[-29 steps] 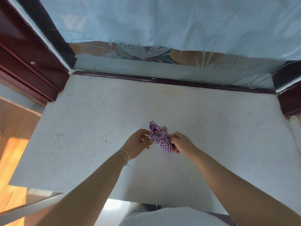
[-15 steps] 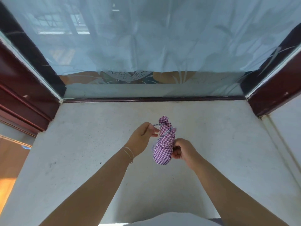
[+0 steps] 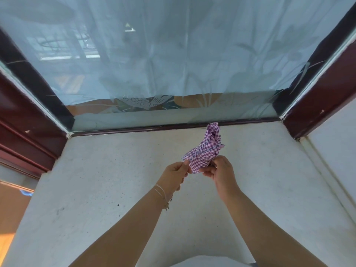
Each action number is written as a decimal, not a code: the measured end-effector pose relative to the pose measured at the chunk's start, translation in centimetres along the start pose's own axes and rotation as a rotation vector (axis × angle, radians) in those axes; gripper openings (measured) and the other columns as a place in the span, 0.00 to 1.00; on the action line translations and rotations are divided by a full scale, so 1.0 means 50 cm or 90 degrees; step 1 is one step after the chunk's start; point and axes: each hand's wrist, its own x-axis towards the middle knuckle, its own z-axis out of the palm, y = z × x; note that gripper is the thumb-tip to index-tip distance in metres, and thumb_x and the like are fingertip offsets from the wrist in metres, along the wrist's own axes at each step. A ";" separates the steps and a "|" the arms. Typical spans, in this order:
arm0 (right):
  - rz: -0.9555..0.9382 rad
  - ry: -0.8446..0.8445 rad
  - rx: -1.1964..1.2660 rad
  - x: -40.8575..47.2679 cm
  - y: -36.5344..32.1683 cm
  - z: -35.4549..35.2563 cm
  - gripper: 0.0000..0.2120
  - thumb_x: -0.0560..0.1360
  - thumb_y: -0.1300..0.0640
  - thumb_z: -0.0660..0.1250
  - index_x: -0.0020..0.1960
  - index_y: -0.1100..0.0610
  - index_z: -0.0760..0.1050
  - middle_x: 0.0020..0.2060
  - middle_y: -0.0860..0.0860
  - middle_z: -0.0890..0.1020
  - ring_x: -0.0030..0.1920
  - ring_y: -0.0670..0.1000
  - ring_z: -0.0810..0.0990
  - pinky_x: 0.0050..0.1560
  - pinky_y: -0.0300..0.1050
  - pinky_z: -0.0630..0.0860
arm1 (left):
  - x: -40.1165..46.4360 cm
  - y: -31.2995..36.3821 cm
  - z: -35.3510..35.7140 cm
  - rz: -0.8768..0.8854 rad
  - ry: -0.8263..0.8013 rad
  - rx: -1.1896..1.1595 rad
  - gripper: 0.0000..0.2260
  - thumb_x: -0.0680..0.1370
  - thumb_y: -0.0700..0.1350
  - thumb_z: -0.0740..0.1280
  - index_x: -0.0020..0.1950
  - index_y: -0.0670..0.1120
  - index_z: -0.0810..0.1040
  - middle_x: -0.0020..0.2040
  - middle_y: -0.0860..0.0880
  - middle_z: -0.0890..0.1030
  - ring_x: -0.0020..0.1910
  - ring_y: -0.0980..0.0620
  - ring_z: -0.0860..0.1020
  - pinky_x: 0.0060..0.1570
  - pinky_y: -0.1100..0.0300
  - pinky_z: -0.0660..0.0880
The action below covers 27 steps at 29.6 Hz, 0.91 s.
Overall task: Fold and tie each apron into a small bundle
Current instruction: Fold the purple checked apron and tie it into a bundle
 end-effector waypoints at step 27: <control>0.042 0.051 -0.231 -0.024 -0.066 -0.044 0.12 0.82 0.59 0.57 0.63 0.59 0.71 0.48 0.55 0.81 0.39 0.51 0.79 0.49 0.48 0.80 | 0.023 0.071 0.052 0.186 -0.078 0.268 0.24 0.78 0.57 0.62 0.71 0.51 0.63 0.65 0.51 0.74 0.51 0.55 0.74 0.48 0.63 0.73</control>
